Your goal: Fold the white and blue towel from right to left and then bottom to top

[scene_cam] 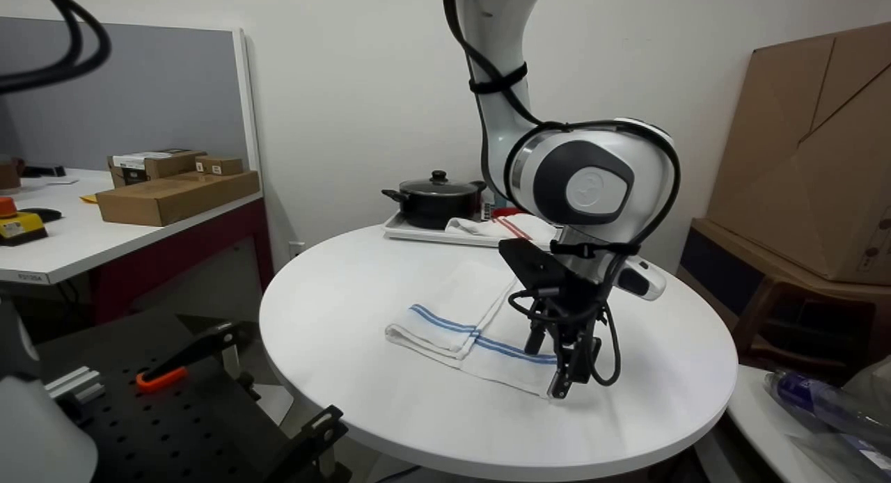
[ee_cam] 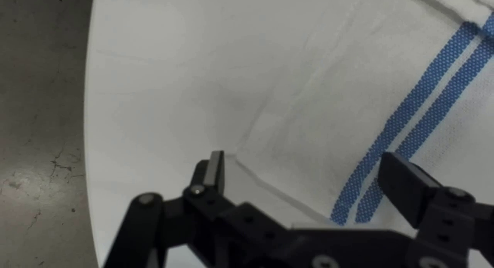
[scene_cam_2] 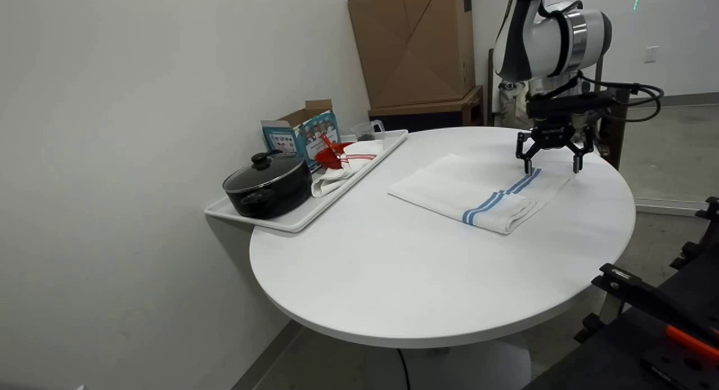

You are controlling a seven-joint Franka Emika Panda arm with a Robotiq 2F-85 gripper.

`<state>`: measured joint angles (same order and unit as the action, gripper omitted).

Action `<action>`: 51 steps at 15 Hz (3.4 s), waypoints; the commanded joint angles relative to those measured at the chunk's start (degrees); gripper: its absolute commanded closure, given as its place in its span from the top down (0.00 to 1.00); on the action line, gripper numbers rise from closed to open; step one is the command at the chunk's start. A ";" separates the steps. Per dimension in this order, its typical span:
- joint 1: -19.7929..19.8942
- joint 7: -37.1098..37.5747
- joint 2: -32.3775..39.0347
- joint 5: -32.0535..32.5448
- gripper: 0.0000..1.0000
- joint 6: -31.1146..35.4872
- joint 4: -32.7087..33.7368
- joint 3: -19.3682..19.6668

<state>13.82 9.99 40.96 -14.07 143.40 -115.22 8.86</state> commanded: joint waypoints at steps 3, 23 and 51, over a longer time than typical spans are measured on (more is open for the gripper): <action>-2.40 1.54 2.00 2.57 1.00 -0.11 2.05 1.12; -2.81 0.32 -2.51 0.21 0.10 -2.06 3.13 -3.32; -28.56 -0.31 -4.66 26.55 0.08 -30.70 6.56 -11.40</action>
<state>-13.55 11.57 35.90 9.06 116.70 -110.41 -2.67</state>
